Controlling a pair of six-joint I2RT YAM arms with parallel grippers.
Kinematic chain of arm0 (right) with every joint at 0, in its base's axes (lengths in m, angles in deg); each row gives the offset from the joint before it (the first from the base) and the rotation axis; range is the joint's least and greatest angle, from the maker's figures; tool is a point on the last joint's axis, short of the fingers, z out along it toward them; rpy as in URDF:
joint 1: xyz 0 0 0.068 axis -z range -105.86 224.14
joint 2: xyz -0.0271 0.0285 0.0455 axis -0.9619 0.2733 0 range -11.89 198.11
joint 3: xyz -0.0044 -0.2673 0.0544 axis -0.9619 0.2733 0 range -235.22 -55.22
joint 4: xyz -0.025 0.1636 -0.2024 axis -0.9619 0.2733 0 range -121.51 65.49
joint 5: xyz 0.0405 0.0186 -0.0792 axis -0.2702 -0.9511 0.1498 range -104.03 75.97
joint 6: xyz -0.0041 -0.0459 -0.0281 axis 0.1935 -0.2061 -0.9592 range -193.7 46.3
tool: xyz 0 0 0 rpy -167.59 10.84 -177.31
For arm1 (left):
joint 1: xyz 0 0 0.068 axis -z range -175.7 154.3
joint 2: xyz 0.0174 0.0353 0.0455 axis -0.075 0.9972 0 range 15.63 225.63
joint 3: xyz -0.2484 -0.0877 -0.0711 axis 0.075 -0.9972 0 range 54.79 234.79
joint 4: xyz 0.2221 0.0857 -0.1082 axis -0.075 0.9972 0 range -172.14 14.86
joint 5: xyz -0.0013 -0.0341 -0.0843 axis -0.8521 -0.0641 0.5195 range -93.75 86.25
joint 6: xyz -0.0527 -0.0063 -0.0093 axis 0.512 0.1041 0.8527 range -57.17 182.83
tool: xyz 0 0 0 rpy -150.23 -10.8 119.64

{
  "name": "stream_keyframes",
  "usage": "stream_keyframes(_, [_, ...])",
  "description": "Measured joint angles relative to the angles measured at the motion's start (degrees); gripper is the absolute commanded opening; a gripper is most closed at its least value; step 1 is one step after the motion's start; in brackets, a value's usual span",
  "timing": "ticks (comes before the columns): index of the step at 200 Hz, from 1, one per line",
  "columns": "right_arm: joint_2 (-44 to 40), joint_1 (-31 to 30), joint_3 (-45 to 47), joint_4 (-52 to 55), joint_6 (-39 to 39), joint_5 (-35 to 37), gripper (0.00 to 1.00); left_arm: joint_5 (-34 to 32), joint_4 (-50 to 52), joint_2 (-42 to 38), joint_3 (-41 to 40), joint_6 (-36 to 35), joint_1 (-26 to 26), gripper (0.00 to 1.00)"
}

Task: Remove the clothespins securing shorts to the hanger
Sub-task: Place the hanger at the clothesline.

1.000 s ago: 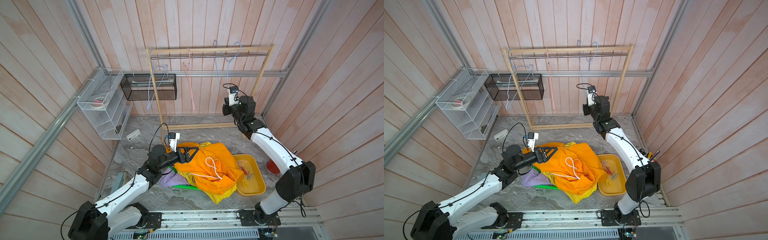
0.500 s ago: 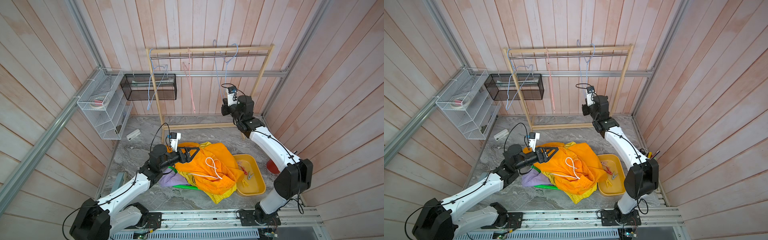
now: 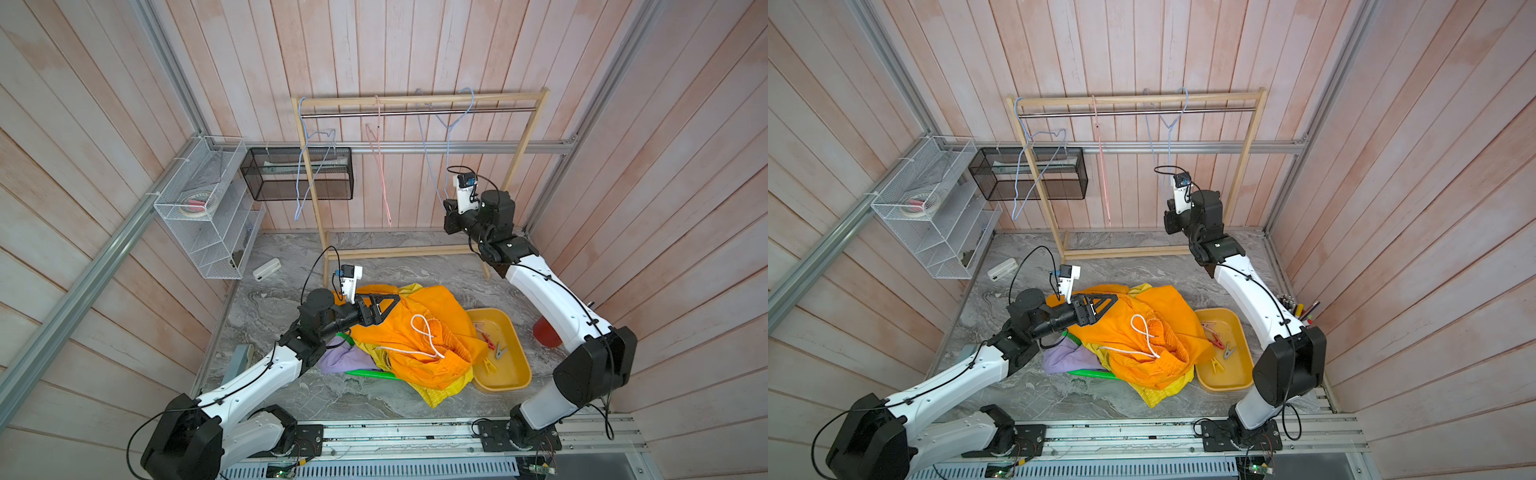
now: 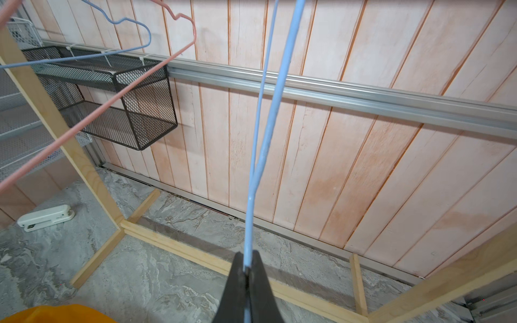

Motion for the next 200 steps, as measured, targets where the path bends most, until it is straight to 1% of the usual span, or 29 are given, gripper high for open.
stream_keyframes(27, [0.4,0.8,-3.7,3.5,0.7,-3.2,0.0,0.2,-0.4,0.6,0.0,0.4,0.0,1.0])
stream_keyframes(51, [2.3,1.9,-8.5,5.5,1.1,-5.3,0.0,0.3,-0.4,1.0,0.0,0.5,0.0,1.0])
stream_keyframes(88, [6.0,3.0,-12.5,8.4,1.6,-7.9,0.0,0.9,-0.4,1.6,0.0,0.6,0.0,1.0])
stream_keyframes(119, [7.7,3.3,-12.8,9.6,1.7,-10.3,0.0,1.1,-0.4,1.7,0.0,0.7,0.0,1.0])
stream_keyframes(200, [7.8,3.5,-12.7,10.6,2.2,-16.3,0.0,1.3,-1.4,2.4,0.0,0.9,0.0,1.0])
